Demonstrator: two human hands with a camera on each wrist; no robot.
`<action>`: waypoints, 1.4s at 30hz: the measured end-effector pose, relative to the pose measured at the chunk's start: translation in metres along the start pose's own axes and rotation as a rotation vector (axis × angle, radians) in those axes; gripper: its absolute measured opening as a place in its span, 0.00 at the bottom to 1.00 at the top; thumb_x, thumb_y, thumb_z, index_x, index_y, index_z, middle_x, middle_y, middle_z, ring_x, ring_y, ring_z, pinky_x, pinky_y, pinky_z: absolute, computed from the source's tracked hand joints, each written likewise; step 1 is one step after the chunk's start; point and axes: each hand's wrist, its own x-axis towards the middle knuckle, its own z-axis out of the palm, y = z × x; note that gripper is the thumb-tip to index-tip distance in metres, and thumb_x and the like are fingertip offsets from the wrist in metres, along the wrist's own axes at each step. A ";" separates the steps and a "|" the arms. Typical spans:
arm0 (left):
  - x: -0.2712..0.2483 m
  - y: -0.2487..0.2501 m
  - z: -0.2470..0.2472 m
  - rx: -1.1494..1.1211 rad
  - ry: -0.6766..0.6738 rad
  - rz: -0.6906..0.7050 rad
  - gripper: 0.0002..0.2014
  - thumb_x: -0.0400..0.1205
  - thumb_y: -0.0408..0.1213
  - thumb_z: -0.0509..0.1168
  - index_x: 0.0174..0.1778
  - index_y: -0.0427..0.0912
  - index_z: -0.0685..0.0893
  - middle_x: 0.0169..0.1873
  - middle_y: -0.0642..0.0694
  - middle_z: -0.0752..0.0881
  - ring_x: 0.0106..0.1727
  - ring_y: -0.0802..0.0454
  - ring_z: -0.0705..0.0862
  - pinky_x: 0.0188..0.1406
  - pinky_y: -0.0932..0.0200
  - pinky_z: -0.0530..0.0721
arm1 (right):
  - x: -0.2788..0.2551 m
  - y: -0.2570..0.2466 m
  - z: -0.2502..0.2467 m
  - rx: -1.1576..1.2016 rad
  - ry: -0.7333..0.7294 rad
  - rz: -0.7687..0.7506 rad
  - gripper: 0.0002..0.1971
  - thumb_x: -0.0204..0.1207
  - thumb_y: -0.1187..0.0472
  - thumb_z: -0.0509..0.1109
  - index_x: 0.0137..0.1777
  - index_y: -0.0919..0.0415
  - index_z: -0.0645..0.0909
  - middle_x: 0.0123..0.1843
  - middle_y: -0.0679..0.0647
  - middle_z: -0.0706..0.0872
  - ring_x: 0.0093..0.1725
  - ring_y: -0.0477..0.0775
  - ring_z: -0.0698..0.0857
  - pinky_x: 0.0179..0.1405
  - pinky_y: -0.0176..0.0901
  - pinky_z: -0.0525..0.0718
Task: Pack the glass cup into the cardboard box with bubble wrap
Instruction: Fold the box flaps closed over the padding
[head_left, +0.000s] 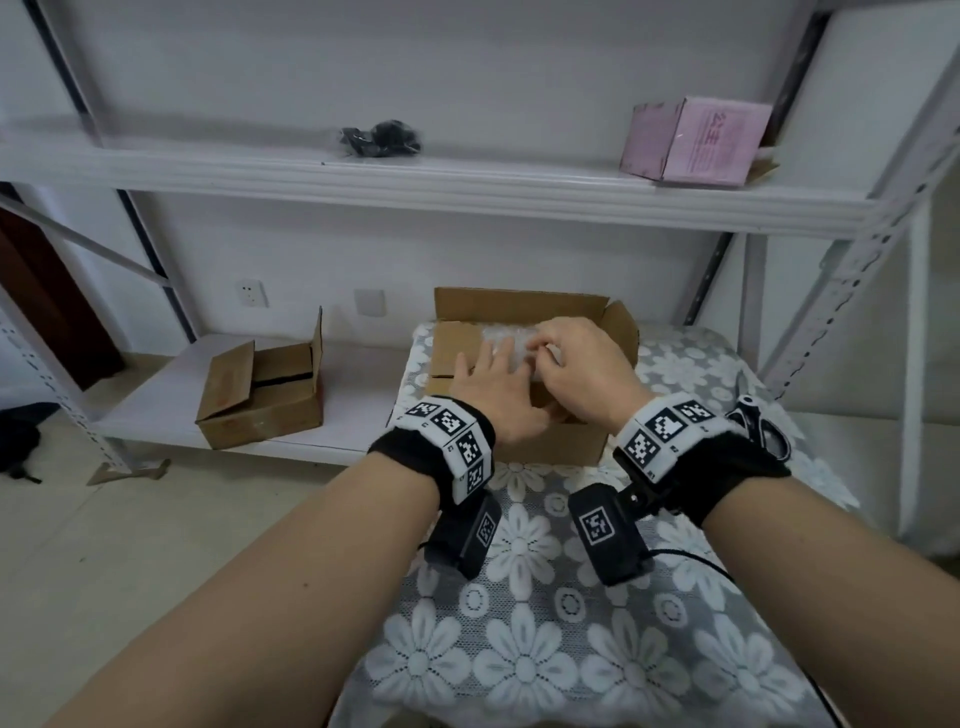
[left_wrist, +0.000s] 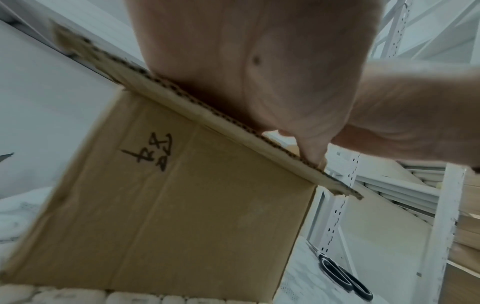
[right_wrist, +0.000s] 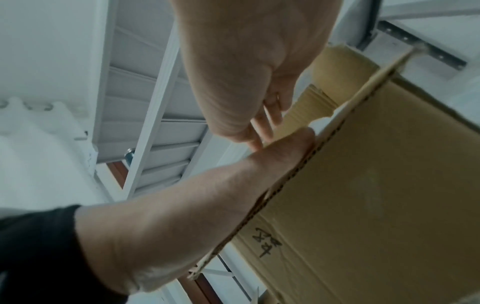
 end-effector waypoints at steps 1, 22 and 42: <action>0.003 0.004 0.000 0.012 -0.012 -0.003 0.41 0.80 0.65 0.48 0.84 0.49 0.42 0.84 0.40 0.38 0.84 0.43 0.37 0.80 0.32 0.41 | 0.002 0.006 -0.003 -0.105 0.021 -0.021 0.14 0.80 0.62 0.59 0.56 0.63 0.86 0.61 0.56 0.85 0.65 0.56 0.78 0.66 0.47 0.73; 0.004 0.017 -0.001 0.062 -0.058 -0.021 0.44 0.74 0.76 0.46 0.83 0.60 0.43 0.84 0.46 0.40 0.85 0.44 0.39 0.74 0.22 0.39 | 0.010 0.056 0.006 0.476 0.000 0.260 0.15 0.85 0.61 0.57 0.66 0.62 0.80 0.62 0.55 0.84 0.59 0.51 0.82 0.62 0.48 0.82; -0.005 0.002 -0.006 0.034 -0.017 0.048 0.42 0.77 0.45 0.66 0.84 0.56 0.49 0.84 0.46 0.41 0.85 0.45 0.41 0.80 0.31 0.45 | -0.016 0.048 0.013 -0.148 -0.371 0.108 0.42 0.79 0.31 0.45 0.84 0.60 0.50 0.86 0.56 0.51 0.85 0.53 0.50 0.83 0.49 0.46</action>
